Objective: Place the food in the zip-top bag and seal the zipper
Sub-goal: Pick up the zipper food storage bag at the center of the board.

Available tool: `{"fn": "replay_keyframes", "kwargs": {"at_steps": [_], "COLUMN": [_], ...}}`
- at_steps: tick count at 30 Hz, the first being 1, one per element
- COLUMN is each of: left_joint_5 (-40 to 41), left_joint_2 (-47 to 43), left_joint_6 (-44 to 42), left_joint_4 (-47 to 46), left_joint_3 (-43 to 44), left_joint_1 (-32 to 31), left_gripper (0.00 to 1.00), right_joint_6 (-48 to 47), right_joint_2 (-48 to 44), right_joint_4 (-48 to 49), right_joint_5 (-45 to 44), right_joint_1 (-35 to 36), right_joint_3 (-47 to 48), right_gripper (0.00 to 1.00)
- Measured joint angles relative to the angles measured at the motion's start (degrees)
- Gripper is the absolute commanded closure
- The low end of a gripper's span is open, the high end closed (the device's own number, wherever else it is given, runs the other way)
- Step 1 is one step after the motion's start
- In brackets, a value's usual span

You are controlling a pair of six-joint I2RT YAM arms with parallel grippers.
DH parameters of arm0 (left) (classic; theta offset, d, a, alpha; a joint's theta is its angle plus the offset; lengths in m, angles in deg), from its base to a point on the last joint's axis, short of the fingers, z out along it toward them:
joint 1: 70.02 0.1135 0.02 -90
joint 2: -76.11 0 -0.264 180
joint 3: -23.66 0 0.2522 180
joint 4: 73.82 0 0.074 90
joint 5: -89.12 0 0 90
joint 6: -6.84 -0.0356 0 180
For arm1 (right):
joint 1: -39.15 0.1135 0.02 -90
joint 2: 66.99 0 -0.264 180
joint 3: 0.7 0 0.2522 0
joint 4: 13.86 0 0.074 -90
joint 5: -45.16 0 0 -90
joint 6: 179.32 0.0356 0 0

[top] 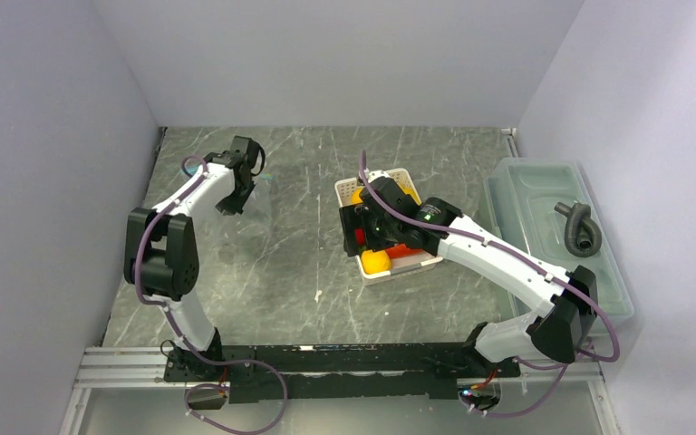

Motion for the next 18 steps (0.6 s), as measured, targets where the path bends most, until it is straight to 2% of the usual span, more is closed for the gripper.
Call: {"fn": "replay_keyframes", "kwargs": {"at_steps": [12, 18], "left_joint_5": [0.9, 1.5], "left_joint_2": [0.1, -4.0], "left_joint_6": [1.8, 3.7], "left_joint_4": [2.1, 3.2], "left_joint_3": [0.8, 0.8], "left_joint_1": [-0.1, -1.9], "left_gripper": [1.0, 1.0], "right_joint_6": [0.0, 0.0], "right_joint_2": [0.0, -0.5], "right_joint_4": [0.0, 0.1], "right_joint_5": [0.0, 0.3], "right_joint_1": [0.0, 0.0], "right_joint_3": [0.0, 0.0], "right_gripper": [0.05, 0.05]}}
